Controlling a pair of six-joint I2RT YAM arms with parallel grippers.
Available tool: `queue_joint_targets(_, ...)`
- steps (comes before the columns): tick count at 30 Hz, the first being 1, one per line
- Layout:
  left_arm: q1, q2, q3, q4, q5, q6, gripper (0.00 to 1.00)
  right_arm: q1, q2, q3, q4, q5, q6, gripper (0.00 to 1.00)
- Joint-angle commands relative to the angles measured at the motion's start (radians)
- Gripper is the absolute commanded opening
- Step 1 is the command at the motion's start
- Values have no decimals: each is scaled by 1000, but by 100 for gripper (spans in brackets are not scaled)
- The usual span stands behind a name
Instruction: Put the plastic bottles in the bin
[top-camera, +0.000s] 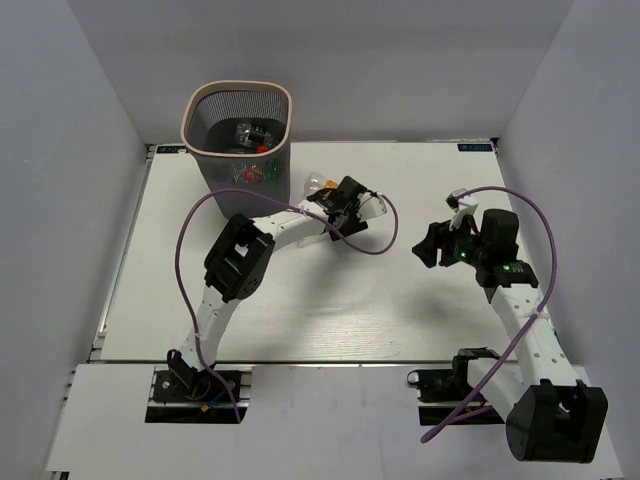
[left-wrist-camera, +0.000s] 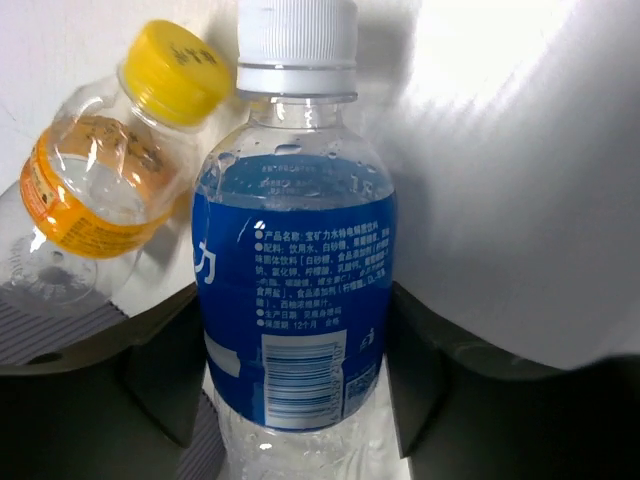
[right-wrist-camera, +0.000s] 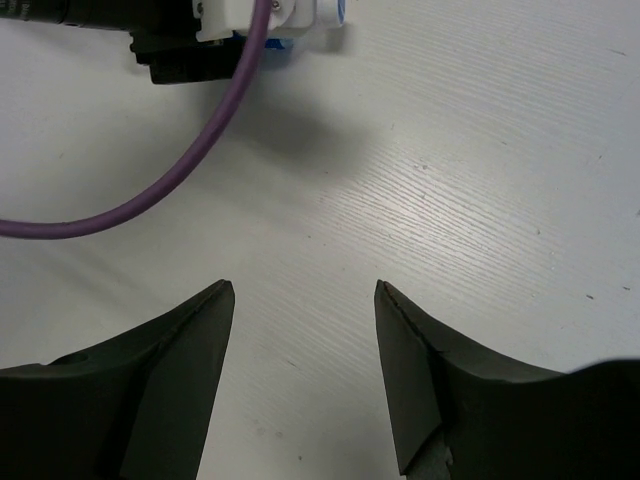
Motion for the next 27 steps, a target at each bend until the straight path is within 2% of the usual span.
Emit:
queue_joint_targets(1, -16, -99, -103, -44, 102, -24, 68, -5, 12, 19, 27, -37, -29, 64)
queue_joint_targets(2, -25, -121, -123, -64, 115, -24, 61, -5, 25, 21, 27, -49, -37, 62)
queue_joint_targets(3, -25, -141, -146, -84, 165, -46, 48, -5, 33, 30, 35, -55, -40, 61)
queue_joint_targets(6, -25, -234, -185, -159, 300, -67, 30, -5, 70, 47, 53, -86, -43, 56)
queue_joint_targets(8, -47, -297, -201, -182, 384, -80, 25, -5, 94, 56, 73, -103, -41, 56)
queue_joint_targets(11, -56, -452, -224, -153, 440, -131, 25, -5, 140, 83, 102, -112, -35, 55)
queue_joint_targets(14, -41, -555, -143, -123, 449, -169, 28, -5, 199, 125, 130, -97, -29, 55)
queue_joint_targets(15, -41, -566, -65, -114, 460, -188, 28, -2, 232, 152, 131, -99, -31, 57)
queue_joint_targets(18, -30, -566, 96, -81, 391, -208, 29, 0, 324, 232, 121, -113, -34, 66)
queue_joint_targets(20, -7, -557, 187, -51, 302, -249, 29, 0, 389, 270, 110, -127, -37, 66)
queue_joint_targets(25, 56, -547, 210, 187, 123, -338, 35, 1, 441, 303, 125, -136, -28, 66)
queue_joint_targets(27, 99, -520, 239, 232, 42, -379, 36, 3, 440, 304, 133, -142, -29, 66)
